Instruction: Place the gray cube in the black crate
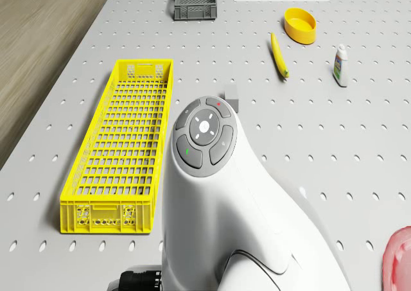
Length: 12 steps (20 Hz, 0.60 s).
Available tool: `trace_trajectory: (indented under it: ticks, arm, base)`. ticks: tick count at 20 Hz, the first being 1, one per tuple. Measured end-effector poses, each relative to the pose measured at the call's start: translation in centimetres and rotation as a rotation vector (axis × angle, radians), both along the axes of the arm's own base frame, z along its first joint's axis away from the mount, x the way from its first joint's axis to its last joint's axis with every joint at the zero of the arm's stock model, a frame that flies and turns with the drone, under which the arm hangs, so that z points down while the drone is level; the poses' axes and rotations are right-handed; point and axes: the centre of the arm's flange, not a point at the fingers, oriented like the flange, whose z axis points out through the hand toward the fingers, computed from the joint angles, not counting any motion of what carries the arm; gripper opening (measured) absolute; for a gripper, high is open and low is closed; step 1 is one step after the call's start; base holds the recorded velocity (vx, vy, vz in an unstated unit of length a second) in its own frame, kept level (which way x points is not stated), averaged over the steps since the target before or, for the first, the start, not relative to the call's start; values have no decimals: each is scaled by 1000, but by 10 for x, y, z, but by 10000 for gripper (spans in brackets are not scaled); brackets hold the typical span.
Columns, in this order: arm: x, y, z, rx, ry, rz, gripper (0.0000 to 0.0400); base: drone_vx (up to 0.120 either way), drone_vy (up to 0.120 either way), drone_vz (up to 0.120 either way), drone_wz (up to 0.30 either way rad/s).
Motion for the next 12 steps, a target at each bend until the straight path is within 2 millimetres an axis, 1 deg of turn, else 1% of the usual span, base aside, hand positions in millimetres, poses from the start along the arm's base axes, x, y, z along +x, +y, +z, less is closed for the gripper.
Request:
trace_trajectory:
  ticks: [4,7,8,11,12]
  arm:
    - [0,0,0,0,0,0,400]
    - [0,0,0,0,0,0,400]
    - [0,0,0,0,0,0,400]
    - [0,0,0,0,0,0,400]
    - [0,0,0,0,0,0,400]
  base:
    - [120,0,0,0]
    - [120,0,-120,0]
    - [120,-40,-120,0]
    - [120,-120,-120,0]
    - [120,-120,-40,0]
